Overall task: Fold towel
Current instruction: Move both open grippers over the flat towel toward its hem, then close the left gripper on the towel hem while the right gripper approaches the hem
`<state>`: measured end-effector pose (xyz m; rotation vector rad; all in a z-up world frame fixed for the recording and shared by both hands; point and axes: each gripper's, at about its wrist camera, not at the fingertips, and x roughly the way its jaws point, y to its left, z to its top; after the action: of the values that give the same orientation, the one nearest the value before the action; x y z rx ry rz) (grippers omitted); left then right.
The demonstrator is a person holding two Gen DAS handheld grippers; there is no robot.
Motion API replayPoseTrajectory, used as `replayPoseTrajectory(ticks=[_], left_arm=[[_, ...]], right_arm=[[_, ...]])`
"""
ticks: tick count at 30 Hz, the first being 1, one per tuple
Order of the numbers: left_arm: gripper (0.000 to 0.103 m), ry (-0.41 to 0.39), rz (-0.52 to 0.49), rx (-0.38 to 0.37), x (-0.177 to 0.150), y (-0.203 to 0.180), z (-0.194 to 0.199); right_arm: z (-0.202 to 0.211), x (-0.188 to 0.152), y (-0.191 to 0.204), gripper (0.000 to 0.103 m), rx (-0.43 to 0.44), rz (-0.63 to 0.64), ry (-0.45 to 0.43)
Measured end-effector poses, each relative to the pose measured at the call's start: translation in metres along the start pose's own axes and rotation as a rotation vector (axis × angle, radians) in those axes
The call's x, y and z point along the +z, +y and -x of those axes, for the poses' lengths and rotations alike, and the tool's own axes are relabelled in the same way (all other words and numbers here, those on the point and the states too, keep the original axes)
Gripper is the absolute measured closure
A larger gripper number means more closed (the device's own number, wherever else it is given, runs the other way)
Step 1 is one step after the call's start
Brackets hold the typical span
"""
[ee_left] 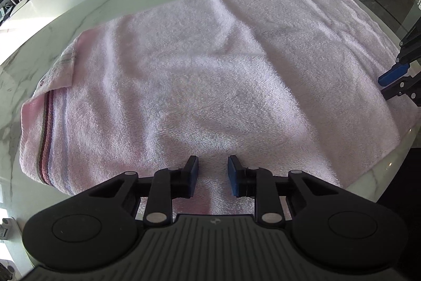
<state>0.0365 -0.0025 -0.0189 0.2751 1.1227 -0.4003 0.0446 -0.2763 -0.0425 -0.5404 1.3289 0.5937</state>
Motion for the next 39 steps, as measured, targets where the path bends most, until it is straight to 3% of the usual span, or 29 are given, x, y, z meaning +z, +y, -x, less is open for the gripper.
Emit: replayPoseTrajectory(ticks=[4,7,11,13,19,23,39], left_arm=[[0.080,-0.025,0.056,-0.002,0.001,0.007,0.008],[0.080,-0.042,0.094,-0.047,0.007,0.008,0.017],[0.070,-0.044,0.102,-0.096,0.018,-0.005,0.023],[0.063,-0.032,0.123,-0.112,0.023,-0.014,0.021],[0.058,0.072,0.237,-0.106,0.034,-0.031,0.008],[0.057,0.103,0.273,-0.111,0.035,-0.035,0.000],[0.059,0.159,0.264,-0.107,0.034,-0.061,-0.011]], right_arm=[[0.000,-0.004,-0.003,0.086,0.009,-0.012,-0.004],[0.001,-0.007,-0.004,0.086,0.010,-0.012,-0.004],[0.002,-0.008,-0.005,0.086,0.012,-0.015,0.001],[0.003,-0.009,-0.005,0.086,0.010,-0.013,0.003],[0.006,-0.014,-0.005,0.086,0.007,-0.004,0.005],[0.007,-0.018,-0.007,0.086,0.009,-0.004,0.006],[0.016,-0.049,-0.014,0.086,0.014,-0.001,0.004]])
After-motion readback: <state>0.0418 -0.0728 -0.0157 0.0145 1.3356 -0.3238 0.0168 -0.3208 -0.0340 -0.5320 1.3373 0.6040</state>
